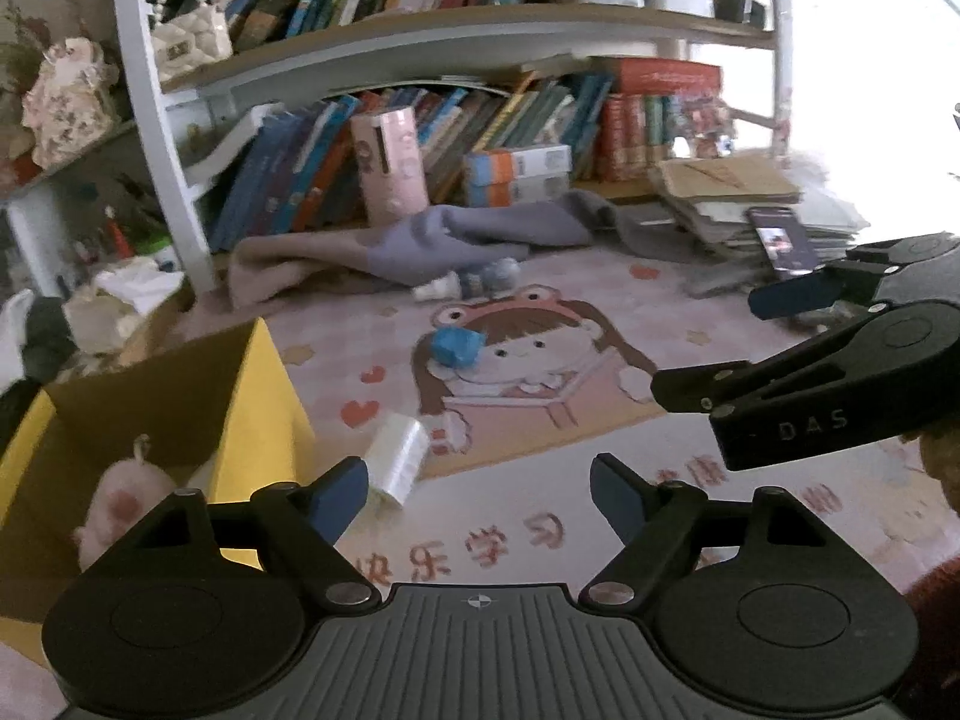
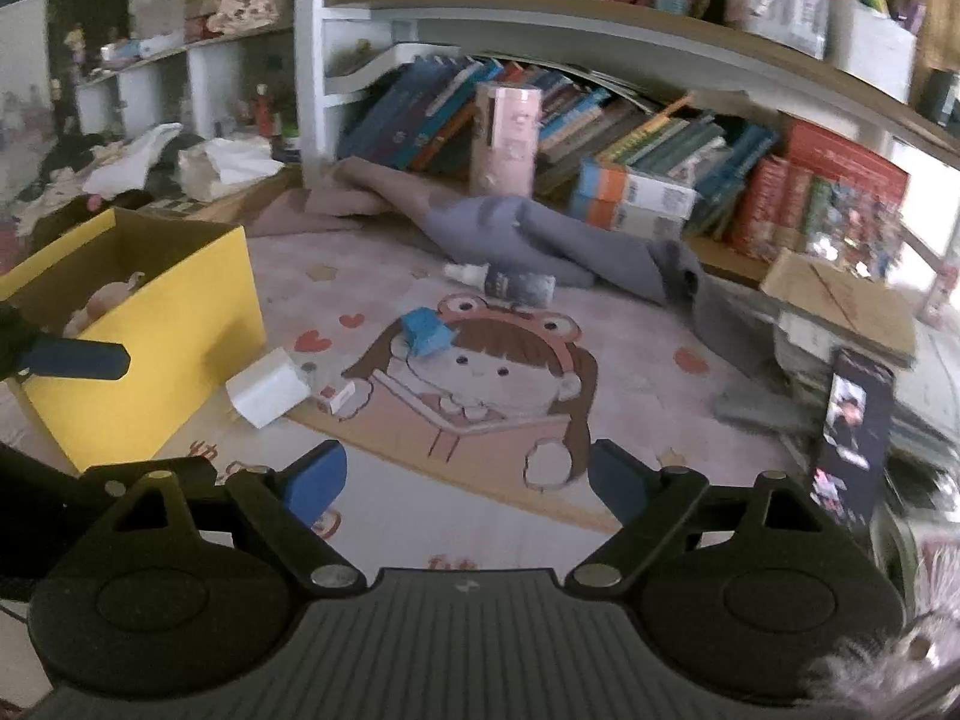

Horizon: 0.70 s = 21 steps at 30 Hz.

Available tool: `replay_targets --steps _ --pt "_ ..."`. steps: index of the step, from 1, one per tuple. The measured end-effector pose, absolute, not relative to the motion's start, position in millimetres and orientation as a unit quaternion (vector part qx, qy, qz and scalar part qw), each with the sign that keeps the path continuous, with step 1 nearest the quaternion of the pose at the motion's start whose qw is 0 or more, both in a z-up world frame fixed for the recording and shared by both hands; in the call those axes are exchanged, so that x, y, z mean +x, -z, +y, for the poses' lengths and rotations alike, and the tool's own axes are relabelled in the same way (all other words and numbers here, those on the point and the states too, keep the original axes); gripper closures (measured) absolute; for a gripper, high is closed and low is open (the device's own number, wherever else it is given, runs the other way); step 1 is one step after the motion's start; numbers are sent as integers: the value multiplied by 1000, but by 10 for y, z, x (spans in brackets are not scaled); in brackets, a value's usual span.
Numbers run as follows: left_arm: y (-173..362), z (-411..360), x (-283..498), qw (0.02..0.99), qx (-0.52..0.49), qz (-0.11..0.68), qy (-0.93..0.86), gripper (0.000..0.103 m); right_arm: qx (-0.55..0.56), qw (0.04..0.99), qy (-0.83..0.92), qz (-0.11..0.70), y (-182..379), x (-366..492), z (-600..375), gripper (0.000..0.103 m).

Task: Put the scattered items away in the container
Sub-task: 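Close the left tool on the white roll while the right tool grasps the blue packet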

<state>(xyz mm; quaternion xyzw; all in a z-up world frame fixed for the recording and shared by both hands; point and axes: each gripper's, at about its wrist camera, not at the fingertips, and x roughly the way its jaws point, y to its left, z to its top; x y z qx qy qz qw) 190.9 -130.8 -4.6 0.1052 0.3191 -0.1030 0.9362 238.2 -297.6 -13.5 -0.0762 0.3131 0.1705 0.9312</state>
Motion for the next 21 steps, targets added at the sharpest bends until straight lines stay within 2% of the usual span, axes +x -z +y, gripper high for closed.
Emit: replay_targets --steps 2,5,15,21 --pt "53 -1371 1978 938 112 316 89 22 -78 931 -183 307 161 2514 -3010 16" --pt "73 -1444 2084 937 124 317 73 28 -80 929 -199 301 208 2734 -3031 16" --pt "270 -1456 2435 929 123 348 27 30 -96 917 -242 302 493 3443 -2892 20" --pt "484 -1392 2684 920 109 377 -5 47 -96 907 -266 313 695 3777 -2700 22"
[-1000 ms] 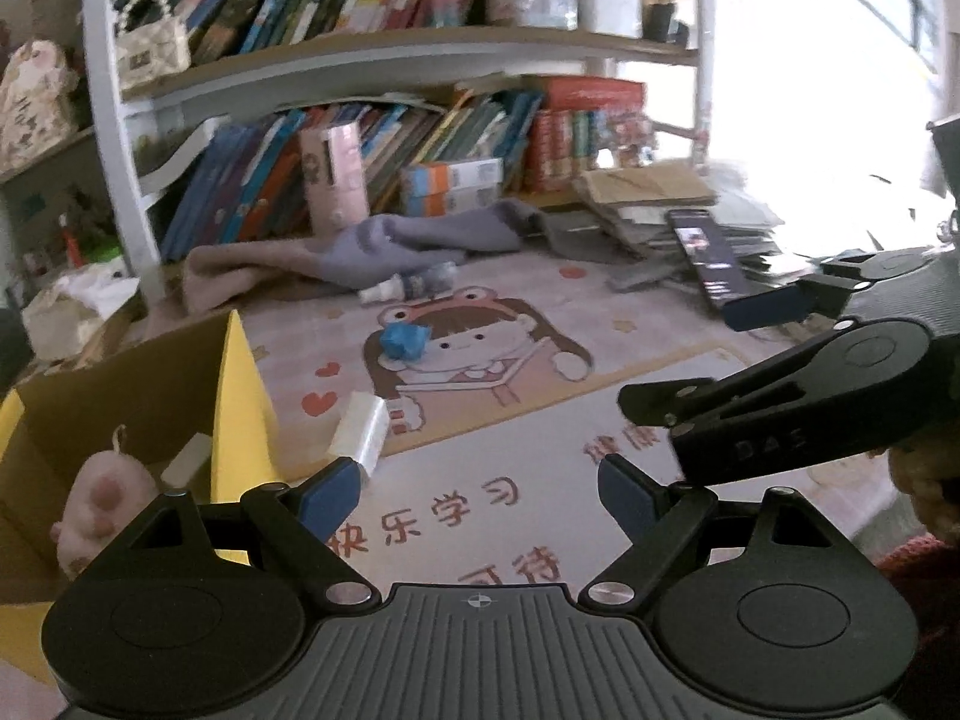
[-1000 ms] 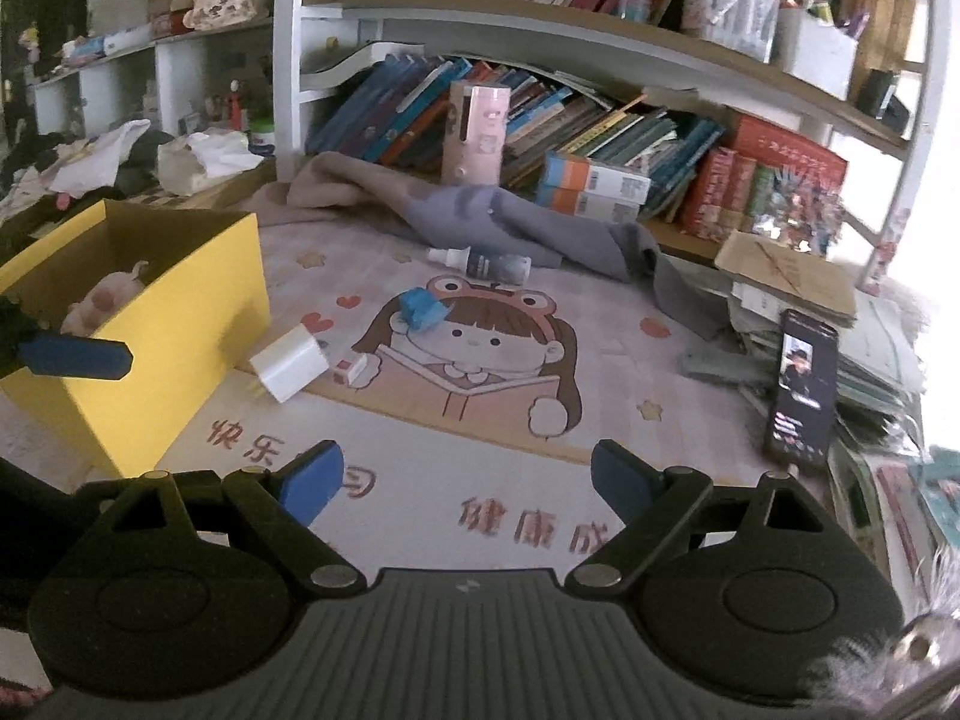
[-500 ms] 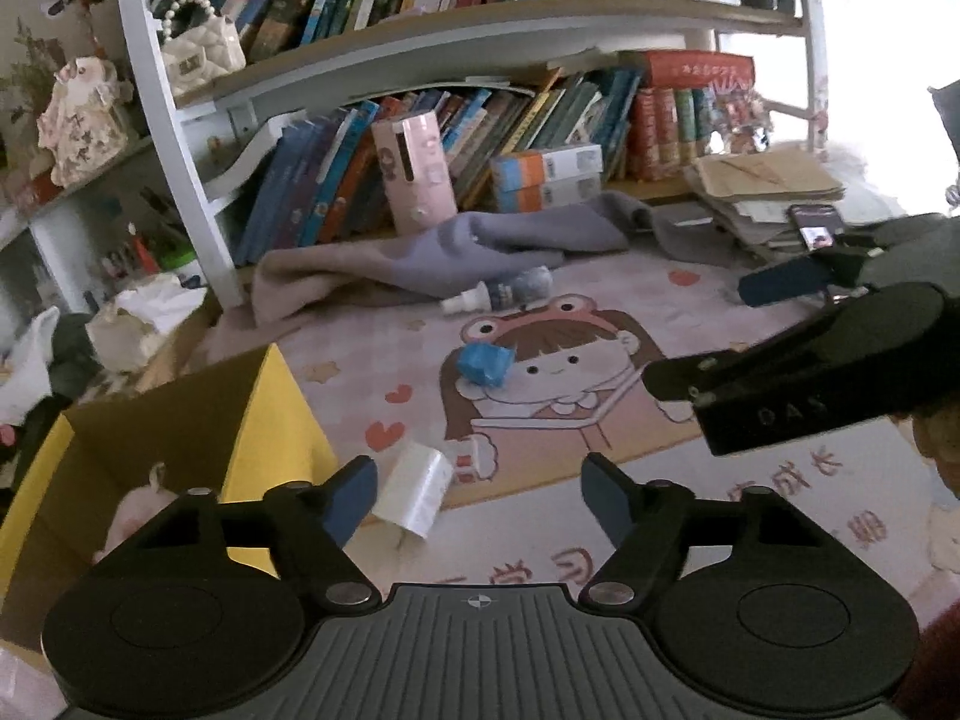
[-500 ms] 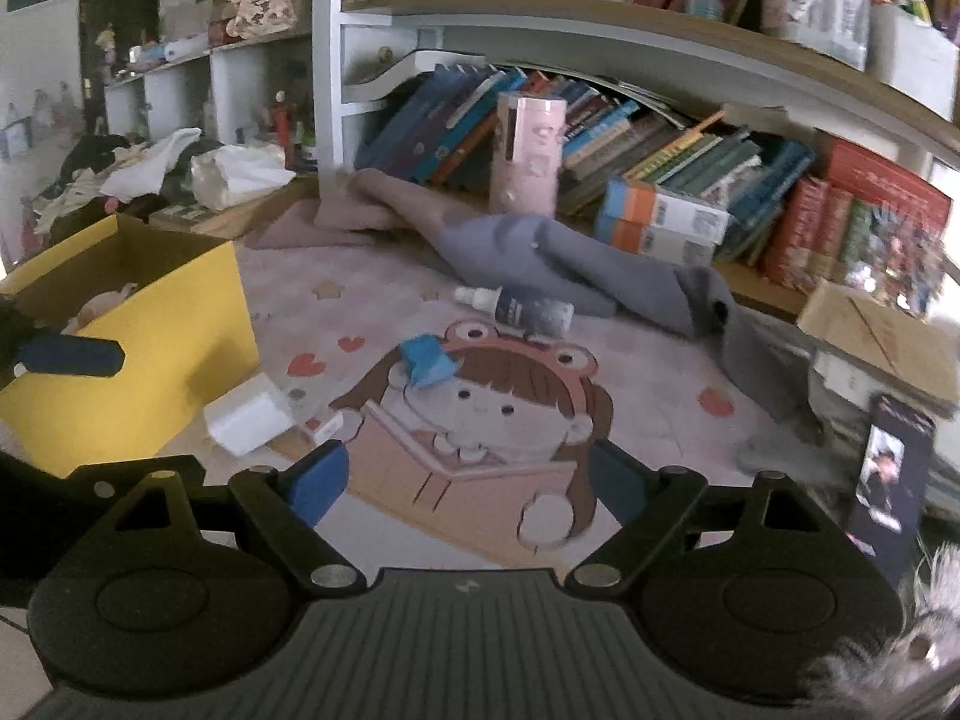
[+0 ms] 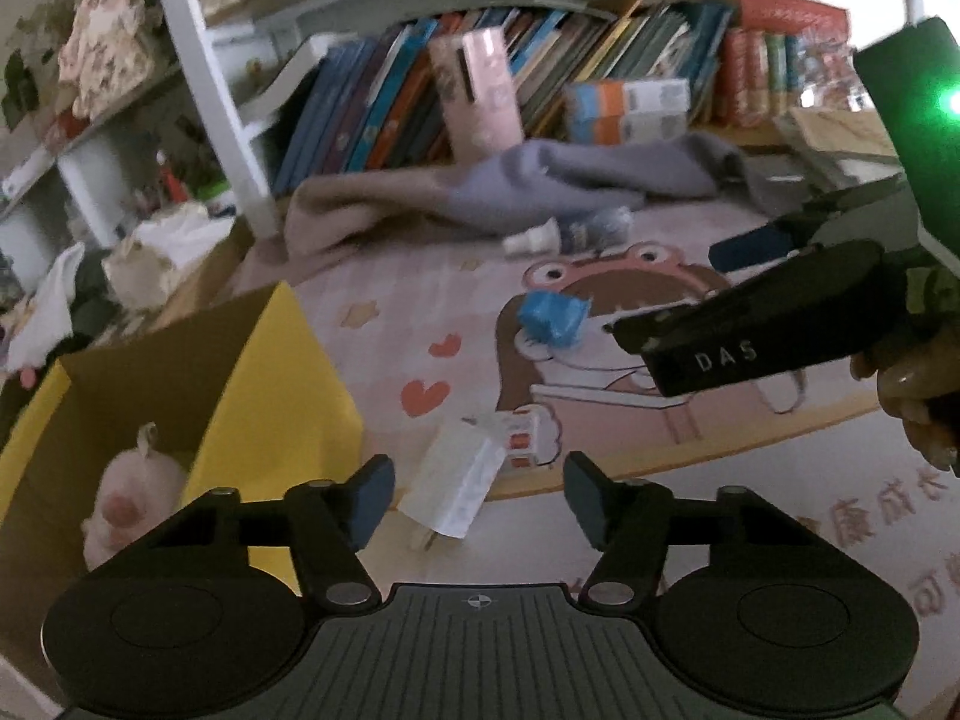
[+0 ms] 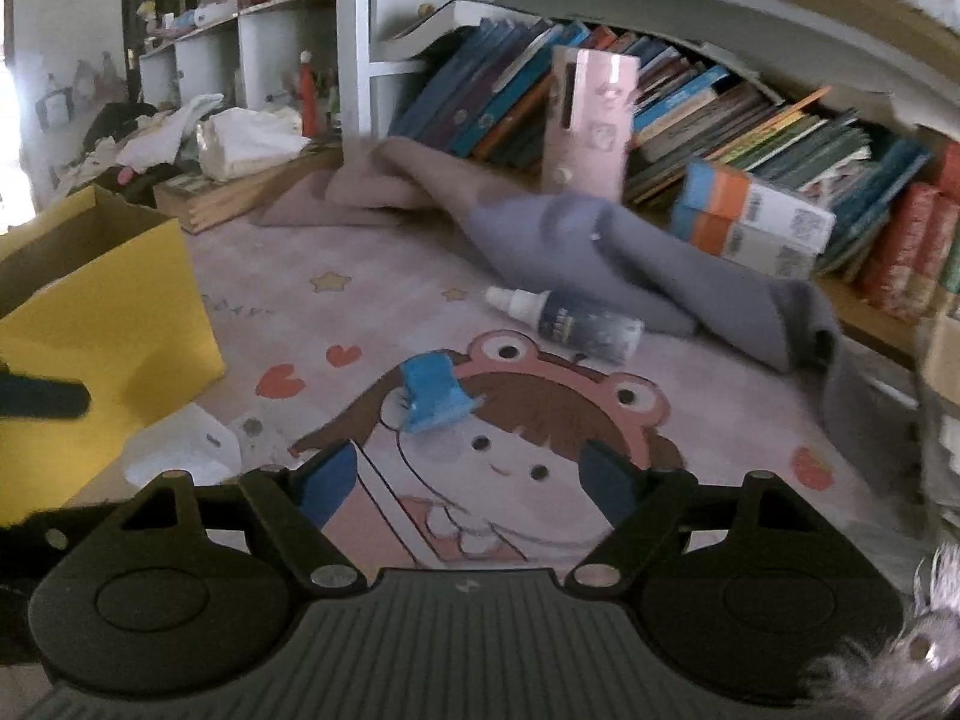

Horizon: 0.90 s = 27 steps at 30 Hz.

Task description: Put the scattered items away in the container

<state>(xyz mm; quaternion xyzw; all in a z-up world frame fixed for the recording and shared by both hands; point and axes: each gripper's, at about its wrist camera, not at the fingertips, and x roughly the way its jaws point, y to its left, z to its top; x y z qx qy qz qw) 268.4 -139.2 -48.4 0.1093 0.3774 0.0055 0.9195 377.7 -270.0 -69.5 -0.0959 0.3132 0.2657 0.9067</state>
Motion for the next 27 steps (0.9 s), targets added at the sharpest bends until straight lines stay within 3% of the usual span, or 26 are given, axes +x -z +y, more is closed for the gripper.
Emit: replay_targets --steps 3,12,17,20,24,27 --pt "583 -1385 2792 914 103 392 -19 52 -106 902 -283 309 788 3918 -2572 24" --pt "706 -1351 2945 909 104 400 -52 52 -130 892 -303 311 1098 4287 -2263 27" --pt "747 -1314 3016 907 97 408 -49 62 -126 889 -304 318 1178 4389 -2191 33" --pt "759 -1324 3029 906 98 408 -50 63 -122 888 -307 321 1203 4421 -2165 40" --pt "750 -1311 3023 906 96 409 -54 77 -110 884 -320 323 1215 4434 -2175 61" --pt "731 -1292 3008 905 87 412 -52 78 -110 884 -321 323 1191 4418 -2177 64"
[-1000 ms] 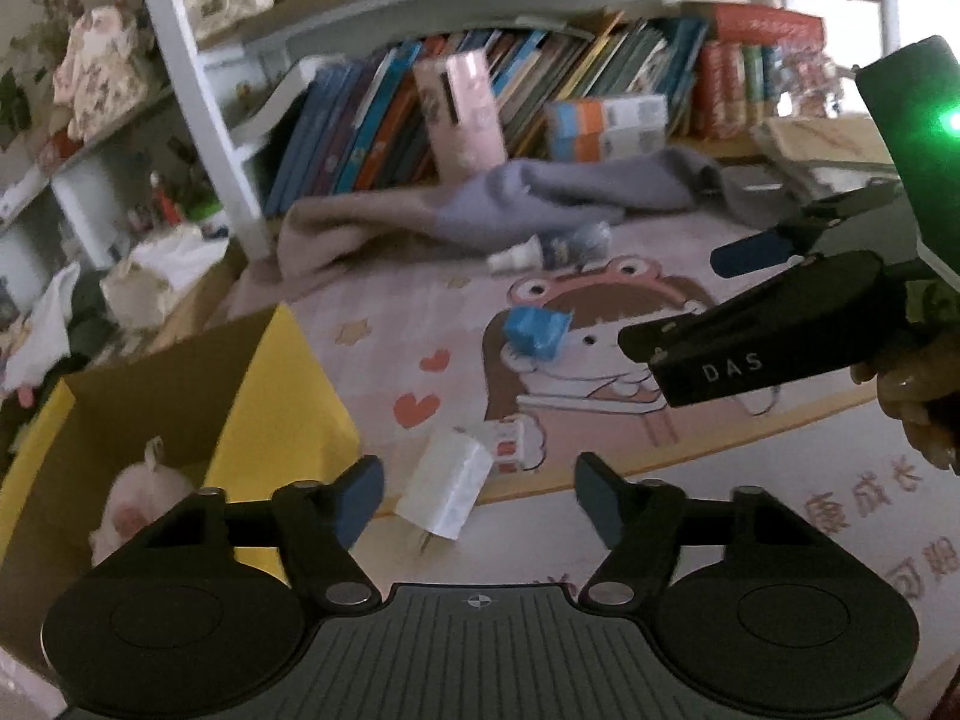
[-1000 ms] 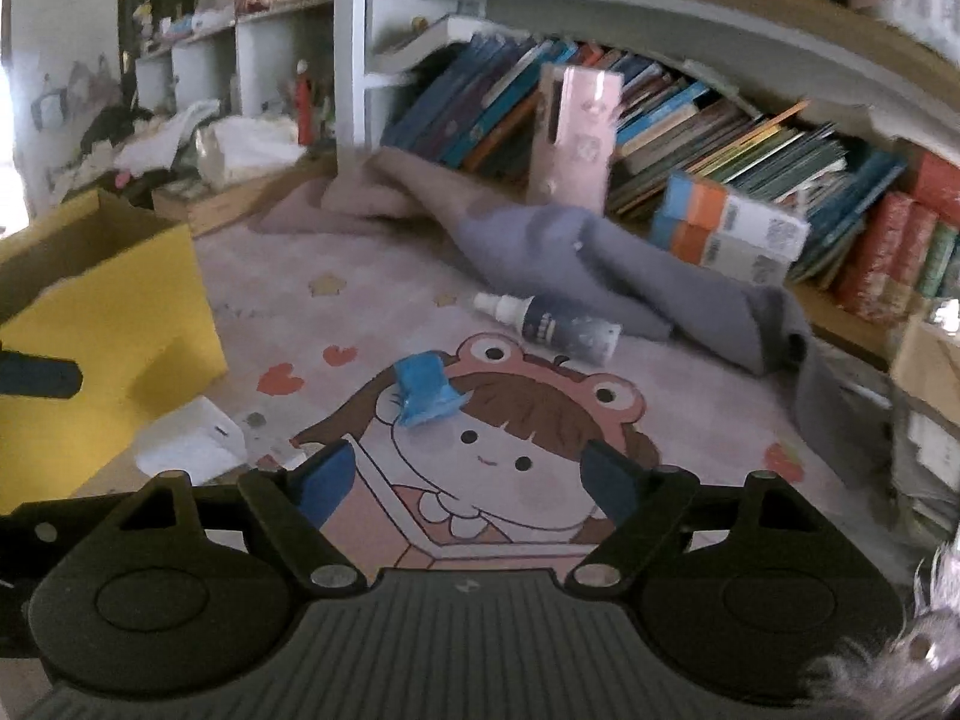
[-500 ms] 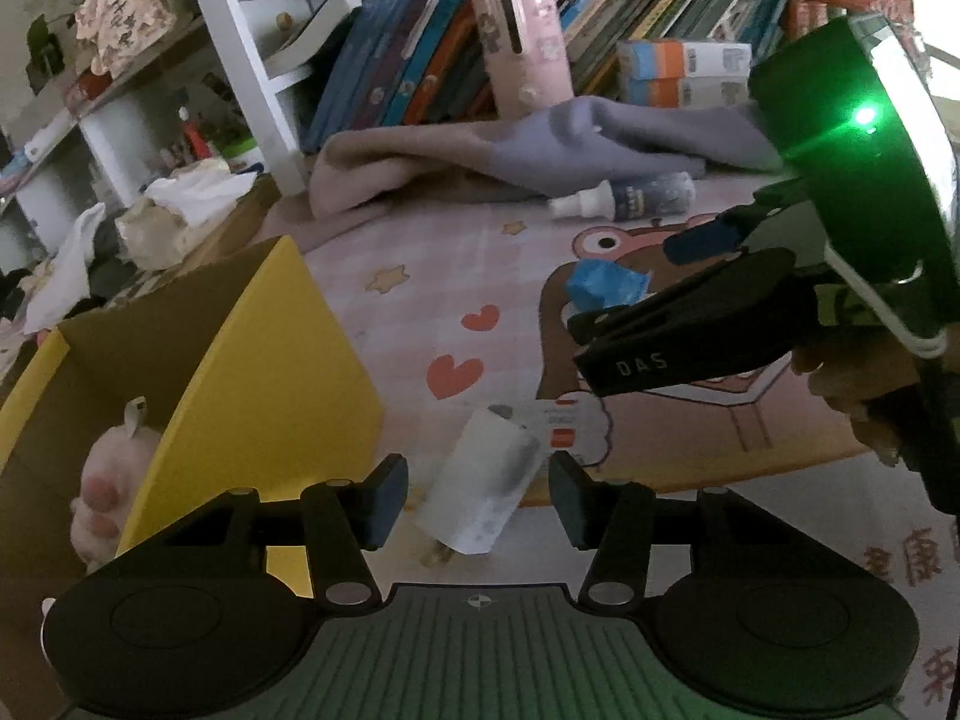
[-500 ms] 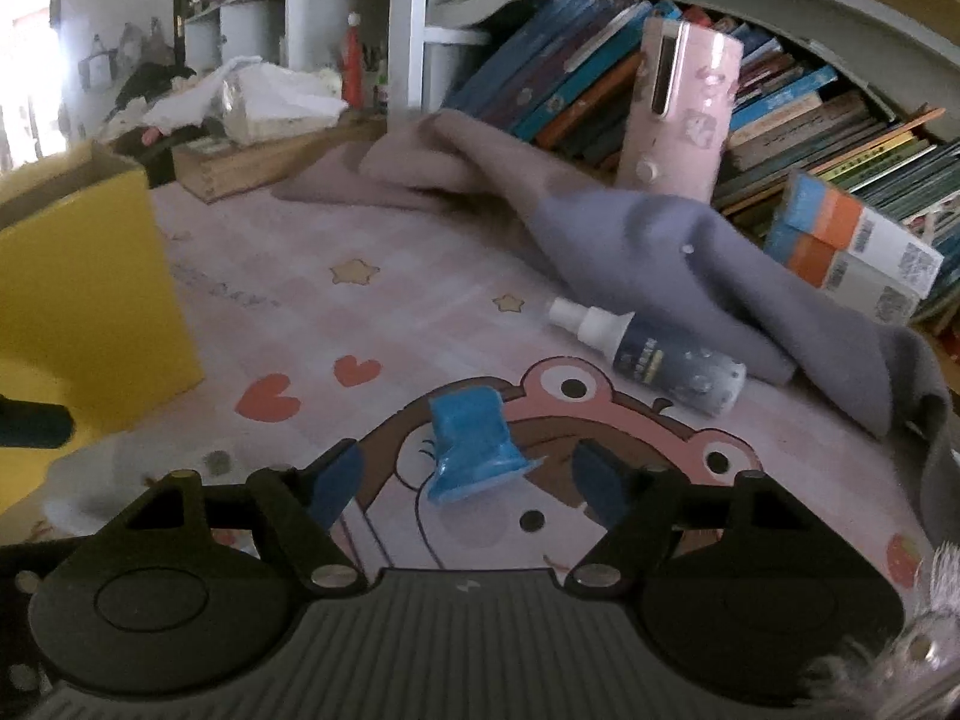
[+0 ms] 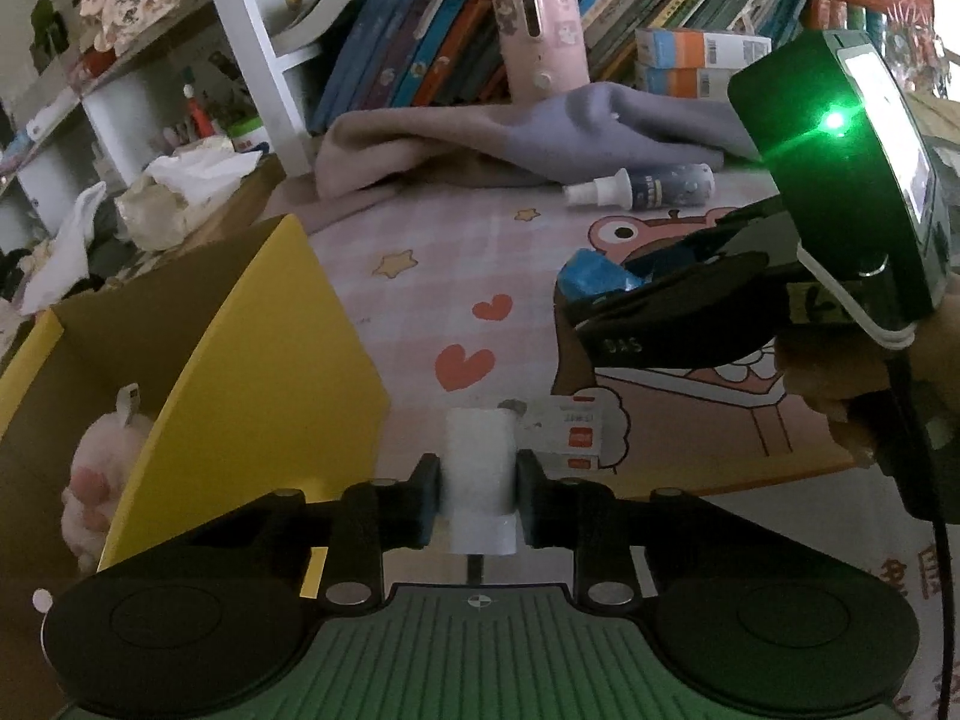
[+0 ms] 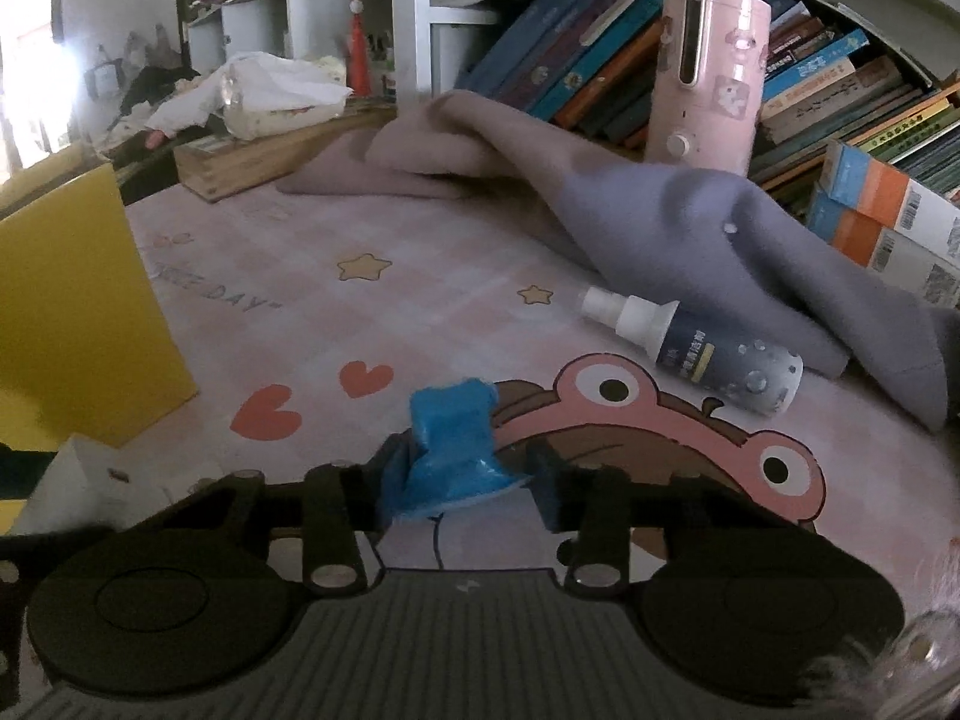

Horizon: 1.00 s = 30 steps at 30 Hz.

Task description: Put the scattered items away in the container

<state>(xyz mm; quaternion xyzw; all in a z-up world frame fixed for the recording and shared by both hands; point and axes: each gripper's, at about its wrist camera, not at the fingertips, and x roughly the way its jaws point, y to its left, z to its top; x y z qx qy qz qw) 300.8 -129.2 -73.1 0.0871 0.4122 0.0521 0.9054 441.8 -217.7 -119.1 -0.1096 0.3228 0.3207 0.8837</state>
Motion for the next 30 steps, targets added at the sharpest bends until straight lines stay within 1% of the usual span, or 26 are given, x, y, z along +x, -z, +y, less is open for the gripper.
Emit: replay_targets --steps 5,14,25,30 --pt "662 -1338 2921 910 88 402 -42 78 -93 892 -317 309 1059 4350 -2285 65" --pt "361 -1442 2653 925 83 371 2 78 -76 906 -291 297 687 4075 -2589 65" --pt "-116 -1328 2104 941 85 319 71 78 -76 914 -272 292 275 3373 -2770 65" --pt "-253 -1207 1883 944 76 305 98 78 -71 920 -248 295 132 3014 -2865 65"
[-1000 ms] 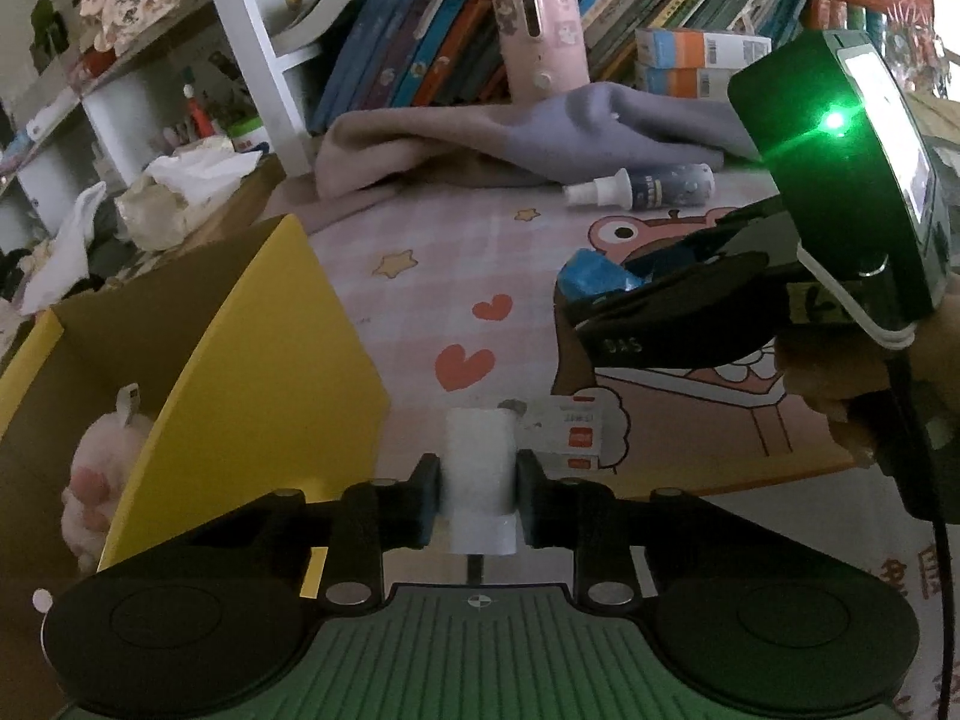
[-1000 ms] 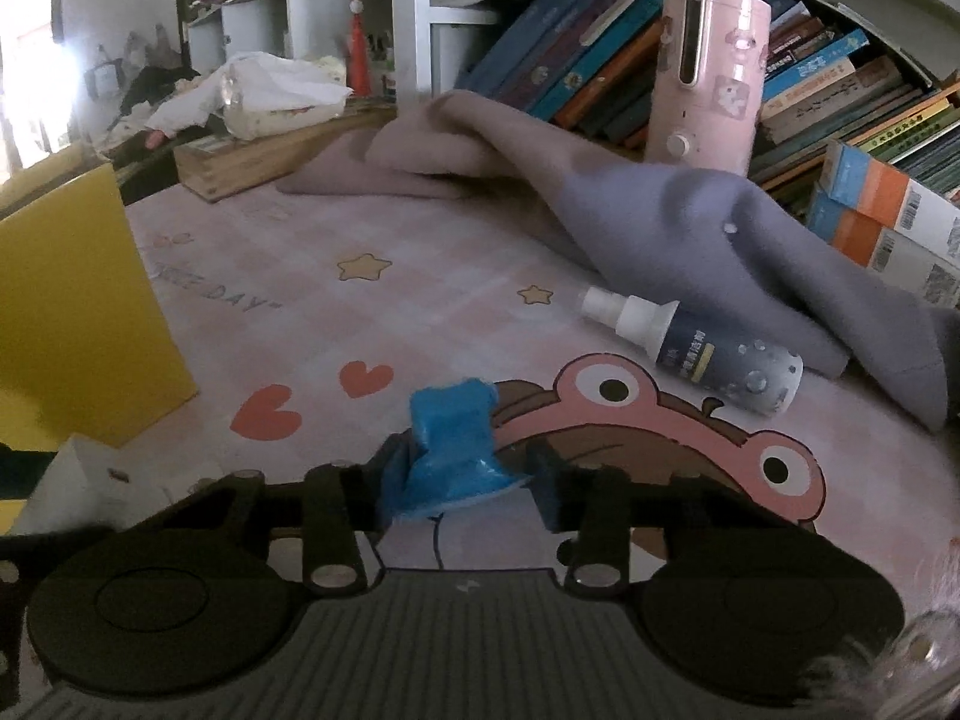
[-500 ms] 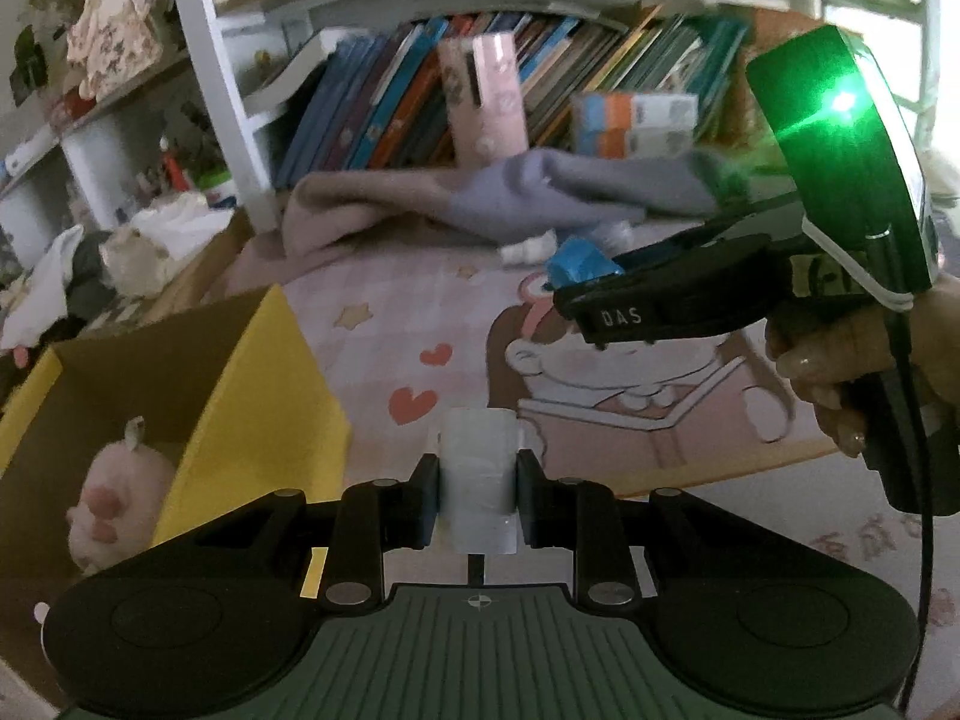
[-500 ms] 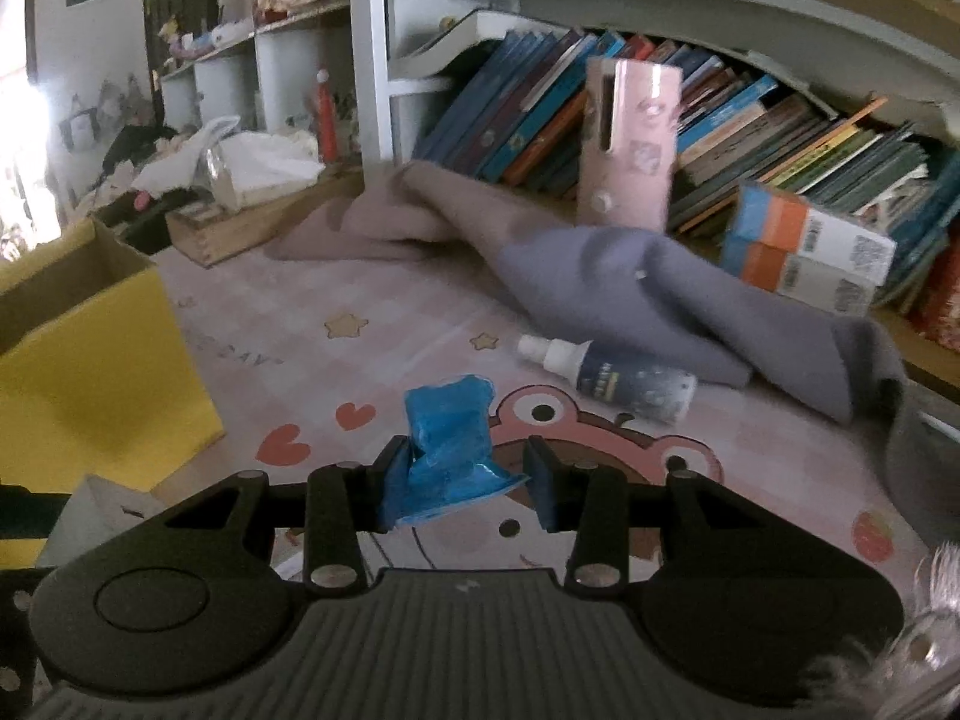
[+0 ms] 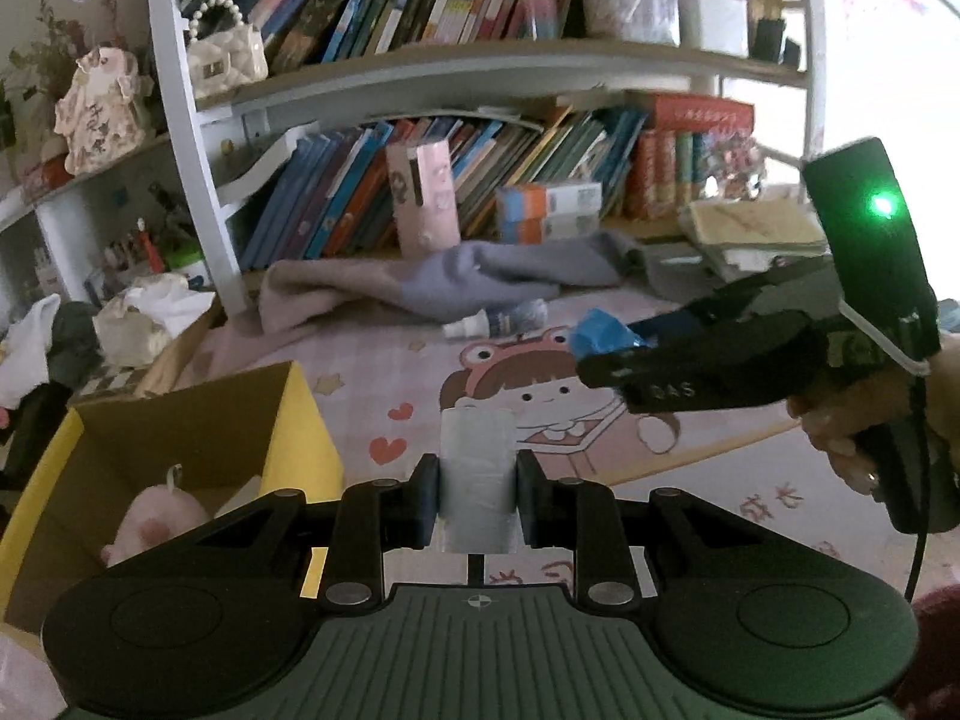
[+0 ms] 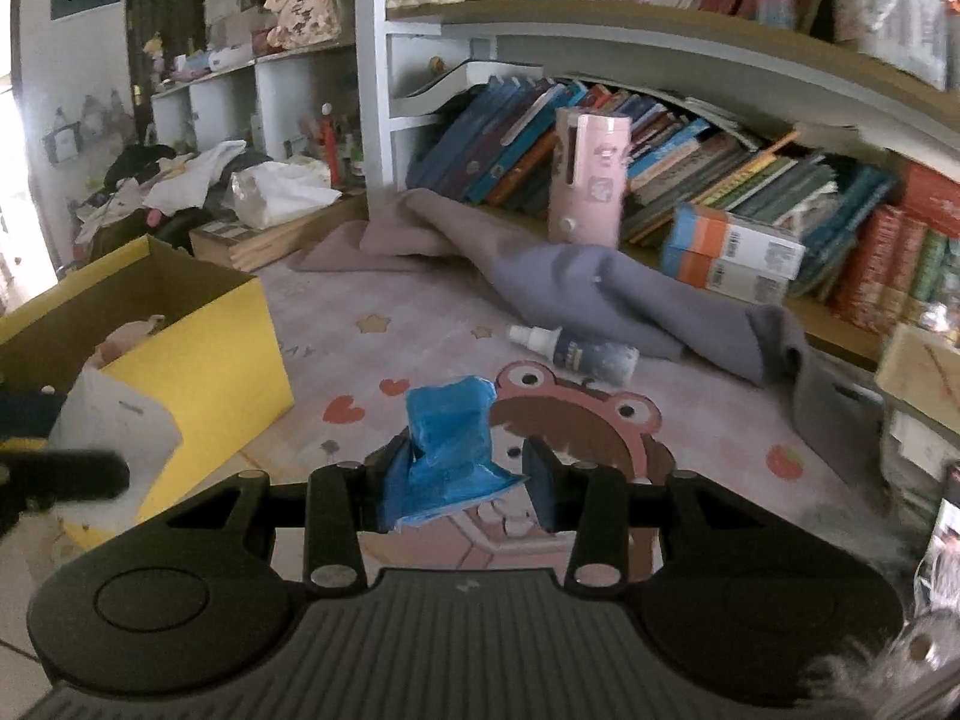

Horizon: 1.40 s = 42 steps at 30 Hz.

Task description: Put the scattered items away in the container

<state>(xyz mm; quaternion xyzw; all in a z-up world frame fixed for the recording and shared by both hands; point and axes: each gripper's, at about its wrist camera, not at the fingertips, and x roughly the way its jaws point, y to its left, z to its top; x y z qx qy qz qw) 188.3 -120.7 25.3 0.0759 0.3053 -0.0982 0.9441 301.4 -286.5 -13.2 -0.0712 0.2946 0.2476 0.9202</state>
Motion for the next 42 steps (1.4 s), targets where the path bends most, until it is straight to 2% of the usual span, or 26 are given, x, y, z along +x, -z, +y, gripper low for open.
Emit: replay_targets --steps 6,20,42 --pt "-328 -1057 1651 944 56 295 135 78 -43 931 -206 299 -26 2607 -2949 65" --pt "-302 -670 1166 936 92 262 214 78 0 948 -114 296 -141 1642 -2708 65" --pt "-96 425 212 919 73 316 226 78 2 932 -110 346 71 444 -1522 65"
